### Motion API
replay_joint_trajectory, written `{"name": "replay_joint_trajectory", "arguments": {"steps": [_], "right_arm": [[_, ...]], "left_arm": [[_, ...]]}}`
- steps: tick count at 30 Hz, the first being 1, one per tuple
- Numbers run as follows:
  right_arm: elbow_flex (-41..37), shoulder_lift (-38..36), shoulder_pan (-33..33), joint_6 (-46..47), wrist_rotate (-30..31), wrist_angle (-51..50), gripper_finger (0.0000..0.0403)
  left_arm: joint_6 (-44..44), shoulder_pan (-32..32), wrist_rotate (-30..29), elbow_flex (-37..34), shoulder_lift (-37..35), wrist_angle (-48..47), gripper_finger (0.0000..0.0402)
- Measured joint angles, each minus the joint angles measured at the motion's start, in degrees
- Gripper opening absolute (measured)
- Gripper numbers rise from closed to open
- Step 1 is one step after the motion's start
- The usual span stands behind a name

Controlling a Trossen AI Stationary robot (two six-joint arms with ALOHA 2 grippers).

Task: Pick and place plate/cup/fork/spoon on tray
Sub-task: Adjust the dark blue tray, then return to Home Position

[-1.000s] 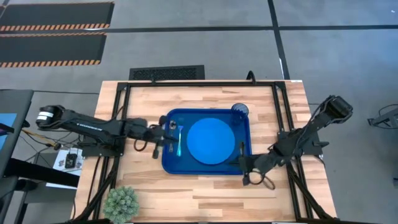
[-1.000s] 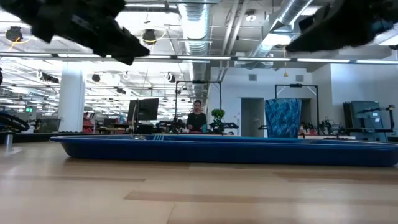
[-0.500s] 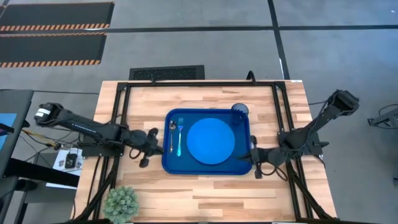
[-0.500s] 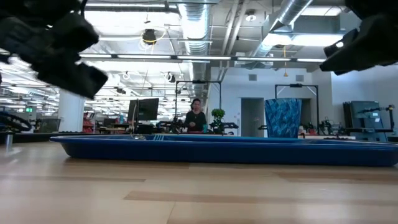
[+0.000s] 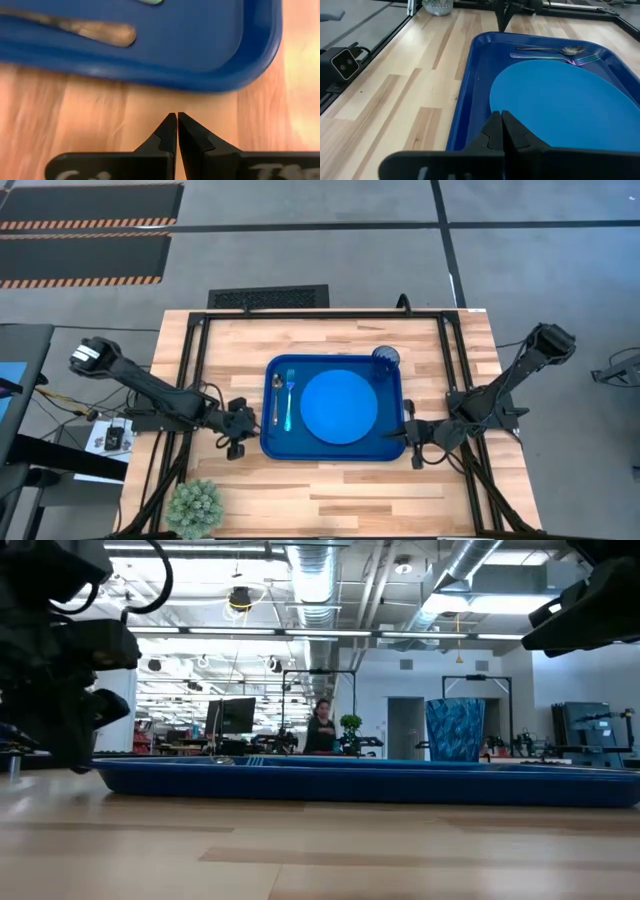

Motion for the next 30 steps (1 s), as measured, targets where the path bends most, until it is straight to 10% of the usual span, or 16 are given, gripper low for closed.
{"name": "replay_joint_trajectory", "arguments": {"steps": [30], "right_arm": [[0.0, -0.1, -0.1, 0.7, 0.0, -0.1, 0.0003]], "left_arm": [[1.6, 0.0, 2.1, 0.0, 4.4, 4.5, 0.0000]]}}
